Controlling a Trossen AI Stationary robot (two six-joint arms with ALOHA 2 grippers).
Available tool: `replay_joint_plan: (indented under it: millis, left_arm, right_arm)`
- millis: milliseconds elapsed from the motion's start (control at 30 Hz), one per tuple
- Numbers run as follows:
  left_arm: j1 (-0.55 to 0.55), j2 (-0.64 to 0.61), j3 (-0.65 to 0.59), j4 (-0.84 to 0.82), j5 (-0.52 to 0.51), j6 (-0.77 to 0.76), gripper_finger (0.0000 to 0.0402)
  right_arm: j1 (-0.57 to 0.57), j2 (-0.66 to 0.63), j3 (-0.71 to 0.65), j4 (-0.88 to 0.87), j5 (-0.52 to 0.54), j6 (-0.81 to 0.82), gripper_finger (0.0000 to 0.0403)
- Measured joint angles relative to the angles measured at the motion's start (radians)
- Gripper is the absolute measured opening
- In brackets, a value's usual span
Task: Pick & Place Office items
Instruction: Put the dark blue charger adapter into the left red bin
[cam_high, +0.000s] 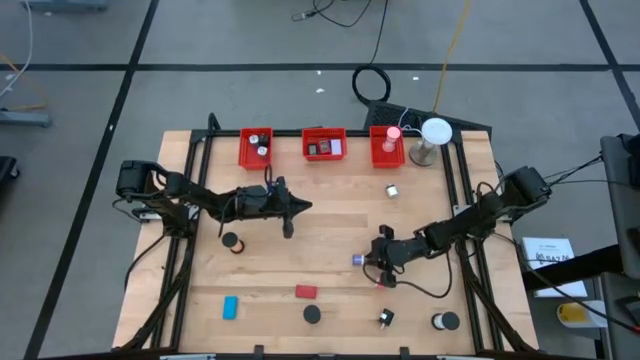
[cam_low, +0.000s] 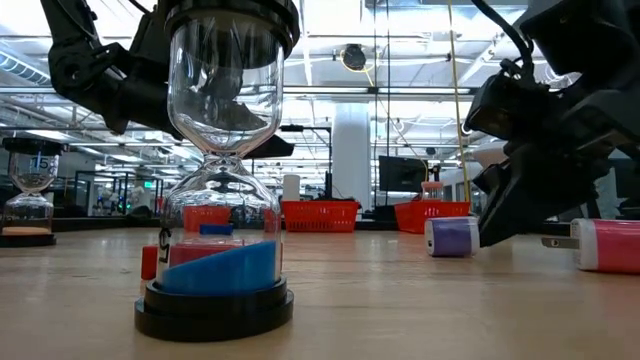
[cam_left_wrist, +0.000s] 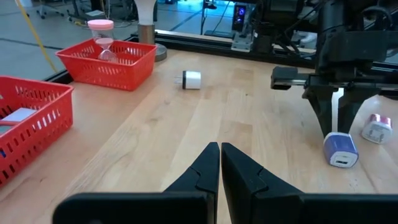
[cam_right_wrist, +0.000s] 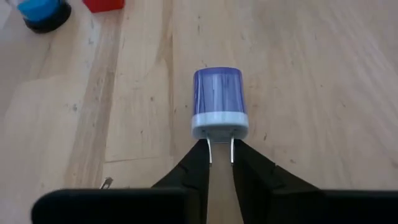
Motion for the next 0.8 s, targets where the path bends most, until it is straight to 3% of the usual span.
replay_joint_plan:
  millis: [167, 400, 567, 800]
  left_arm:
    - [0.02, 0.0, 0.0, 0.001, 0.0, -0.001, 0.0017]
    - [0.076, 0.0, -0.073, 0.131, 0.06, -0.024, 0.0016]
    - [0.115, 0.0, -0.177, 0.315, 0.068, -0.072, 0.0004]
    - [0.138, 0.0, -0.211, 0.334, 0.068, -0.095, 0.0009]
  right_arm:
    - [-0.042, -0.074, 0.056, -0.126, -0.034, 0.038, 0.0044]
    - [-0.172, -0.108, 0.415, -0.755, -0.08, -0.005, 0.0043]
    - [-0.291, 0.021, 0.691, -1.112, -0.143, -0.086, 0.0043]
    - [-0.408, 0.32, 1.021, -1.496, -0.187, -0.228, 0.0044]
